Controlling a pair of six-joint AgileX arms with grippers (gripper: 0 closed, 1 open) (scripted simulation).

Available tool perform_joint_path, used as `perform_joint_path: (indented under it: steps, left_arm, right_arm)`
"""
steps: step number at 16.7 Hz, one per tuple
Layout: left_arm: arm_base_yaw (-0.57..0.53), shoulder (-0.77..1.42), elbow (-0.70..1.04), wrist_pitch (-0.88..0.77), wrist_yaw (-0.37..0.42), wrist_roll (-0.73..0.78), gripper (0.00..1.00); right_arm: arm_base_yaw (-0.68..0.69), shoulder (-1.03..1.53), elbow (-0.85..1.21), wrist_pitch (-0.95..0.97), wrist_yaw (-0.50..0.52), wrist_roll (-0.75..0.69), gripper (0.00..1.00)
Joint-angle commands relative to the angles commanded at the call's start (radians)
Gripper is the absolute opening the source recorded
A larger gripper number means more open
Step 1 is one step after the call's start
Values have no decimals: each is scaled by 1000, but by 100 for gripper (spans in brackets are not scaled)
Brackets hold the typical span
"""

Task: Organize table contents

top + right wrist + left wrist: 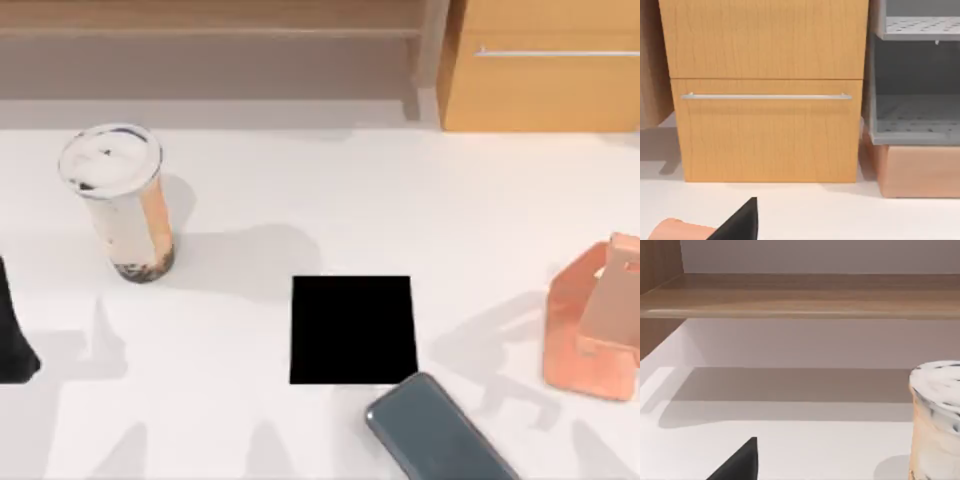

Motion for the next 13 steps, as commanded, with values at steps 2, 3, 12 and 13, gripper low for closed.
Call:
perform_joint_path:
  steps: [2,3,12,13]
  left_arm:
    - [0,0,0,0,0,0,100]
    - [0,0,0,0,0,0,100]
    - [0,0,0,0,0,0,100]
    - [0,0,0,0,0,0,100]
  right_arm:
    - [0,0,0,0,0,0,100]
    - [-2,6,5,-4,0,-9,100]
    - [-99,350,250,-214,0,-485,100]
    - [-117,411,293,-252,1,-569,100]
